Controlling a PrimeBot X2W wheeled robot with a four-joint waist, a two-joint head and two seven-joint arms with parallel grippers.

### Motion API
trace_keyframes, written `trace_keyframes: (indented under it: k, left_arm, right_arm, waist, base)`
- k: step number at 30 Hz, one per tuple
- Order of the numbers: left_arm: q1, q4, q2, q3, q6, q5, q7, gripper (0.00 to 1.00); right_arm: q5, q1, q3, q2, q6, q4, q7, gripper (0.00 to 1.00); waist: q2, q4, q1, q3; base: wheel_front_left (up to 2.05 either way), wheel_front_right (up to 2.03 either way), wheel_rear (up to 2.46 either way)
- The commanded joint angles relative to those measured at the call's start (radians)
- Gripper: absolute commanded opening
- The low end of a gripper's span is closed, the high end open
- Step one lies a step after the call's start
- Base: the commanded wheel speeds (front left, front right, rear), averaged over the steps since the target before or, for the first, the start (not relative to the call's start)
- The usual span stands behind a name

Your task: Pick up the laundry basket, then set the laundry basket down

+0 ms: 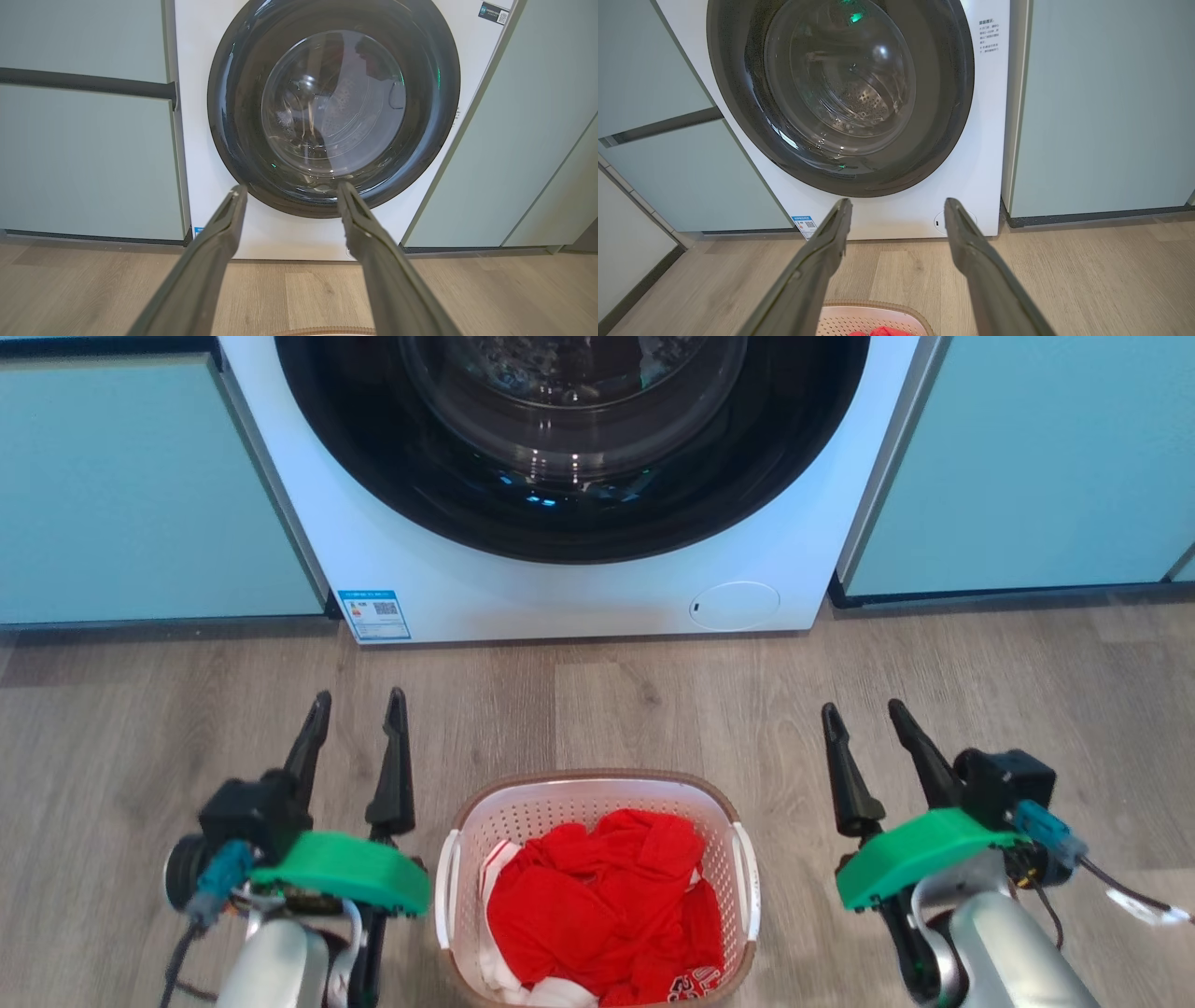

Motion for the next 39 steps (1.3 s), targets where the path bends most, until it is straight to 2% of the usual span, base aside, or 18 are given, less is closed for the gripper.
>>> trace_keyframes:
  k: [1, 7, 12, 19, 39]
  left_arm:
    - [-0.016, -0.046, 0.001, 0.039, 0.002, 0.015, -0.009, 1.0]
    - [0.036, -0.095, 0.001, 0.006, 0.003, 0.088, -0.009, 1.0]
    - [0.053, -0.092, 0.0, -0.025, 0.024, 0.117, -0.009, 1.0]
    - [0.052, -0.095, 0.0, -0.014, 0.045, 0.108, -0.009, 1.0]
    - [0.056, -0.064, 0.0, 0.019, 0.041, 0.053, -0.009, 1.0]
  right_arm:
    - [-0.013, -0.005, 0.011, 0.012, 0.007, -0.052, -0.012, 1.0]
    - [-0.028, 0.063, -0.013, 0.015, 0.007, -0.135, -0.012, 1.0]
    - [-0.026, 0.092, -0.035, 0.016, 0.007, -0.157, -0.012, 1.0]
    - [-0.035, 0.112, -0.047, 0.016, 0.007, -0.176, -0.012, 1.0]
    - [-0.055, 0.109, -0.054, 0.016, 0.007, -0.176, -0.012, 1.0]
  waist:
    - [-0.0001, 0.003, 0.0001, -0.004]
    - [-0.0001, 0.005, 0.0001, -0.015]
    - [-0.0001, 0.001, 0.0001, -0.015]
    - [-0.0001, -0.001, 0.0001, -0.015]
    - [-0.0001, -0.001, 0.0001, -0.024]
  base:
    - [0.0, 0.0, 0.0]
    - [0.0, 0.0, 0.0]
    - [0.0, 0.0, 0.0]
    - [0.0, 0.0, 0.0]
    - [0.0, 0.0, 0.0]
